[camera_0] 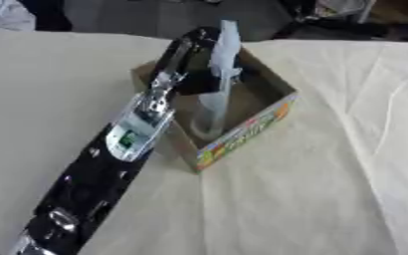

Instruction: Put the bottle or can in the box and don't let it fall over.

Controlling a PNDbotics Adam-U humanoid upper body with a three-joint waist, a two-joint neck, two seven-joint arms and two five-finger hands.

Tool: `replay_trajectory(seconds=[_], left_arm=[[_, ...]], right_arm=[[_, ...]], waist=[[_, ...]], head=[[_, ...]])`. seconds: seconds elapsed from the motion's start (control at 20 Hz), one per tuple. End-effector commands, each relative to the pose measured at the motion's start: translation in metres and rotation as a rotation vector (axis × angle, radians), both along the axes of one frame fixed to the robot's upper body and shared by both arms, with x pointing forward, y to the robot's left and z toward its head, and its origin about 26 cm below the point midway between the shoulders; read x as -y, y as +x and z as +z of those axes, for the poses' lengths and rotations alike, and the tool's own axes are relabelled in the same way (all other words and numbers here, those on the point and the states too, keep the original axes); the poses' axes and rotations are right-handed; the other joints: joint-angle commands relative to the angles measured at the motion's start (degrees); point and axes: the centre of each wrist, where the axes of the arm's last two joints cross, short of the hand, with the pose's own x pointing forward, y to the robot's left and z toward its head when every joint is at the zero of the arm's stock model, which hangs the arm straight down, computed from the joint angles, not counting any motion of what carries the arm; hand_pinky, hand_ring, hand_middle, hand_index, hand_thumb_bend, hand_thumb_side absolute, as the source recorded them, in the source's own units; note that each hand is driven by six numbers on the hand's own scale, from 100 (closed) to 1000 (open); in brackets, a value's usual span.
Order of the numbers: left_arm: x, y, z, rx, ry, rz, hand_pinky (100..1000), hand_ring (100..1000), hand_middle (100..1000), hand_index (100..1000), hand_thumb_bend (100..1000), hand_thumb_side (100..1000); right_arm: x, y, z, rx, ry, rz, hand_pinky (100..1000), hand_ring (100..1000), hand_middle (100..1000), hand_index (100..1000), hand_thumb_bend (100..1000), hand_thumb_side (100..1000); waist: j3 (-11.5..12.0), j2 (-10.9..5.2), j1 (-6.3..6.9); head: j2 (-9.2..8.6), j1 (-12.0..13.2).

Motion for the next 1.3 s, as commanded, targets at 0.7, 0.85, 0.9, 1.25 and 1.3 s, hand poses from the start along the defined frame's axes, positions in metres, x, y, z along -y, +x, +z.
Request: replay_trajectory(seconds=[0.7,0.85,0.9,1.25,1.3], left_arm=[[-0.041,-0.001,-0.007,-0.061,0.148,0.069,1000,862,815,846,859,328],[-0.052,-0.006,-0.005,-0.043,0.147,0.087,1000,862,818,851,890,361],[-0.056,-0.008,-0.003,-0.032,0.145,0.089,1000,863,819,854,894,372],[-0.086,-0.03,0.012,0.009,0.137,0.097,1000,859,818,859,870,376],[-0.09,-0.033,0.014,0.01,0.133,0.1,1000,858,817,857,856,366]], right_arm=[[0.006,-0.006,0.004,0.012,-0.041,-0.019,892,913,923,955,100,497],[0.006,-0.007,0.004,0.008,-0.042,-0.025,892,913,923,955,100,498],[0.006,-0.007,0.004,0.007,-0.043,-0.027,892,913,923,955,100,498],[0.008,-0.009,0.003,0.005,-0.05,-0.041,892,912,922,954,100,500],[0.009,-0.009,0.003,0.006,-0.051,-0.042,892,912,922,954,100,500]], waist=[[1.2,-2.06,0.09],[1.4,-2.2,0.29],[1.5,-2.25,0.37],[2.1,-2.71,0.77],[2.1,-2.76,0.81]], head=[[-0.34,-1.5],[-0.15,-2.0],[-0.08,-2.2],[0.47,-3.8],[0.51,-4.0]])
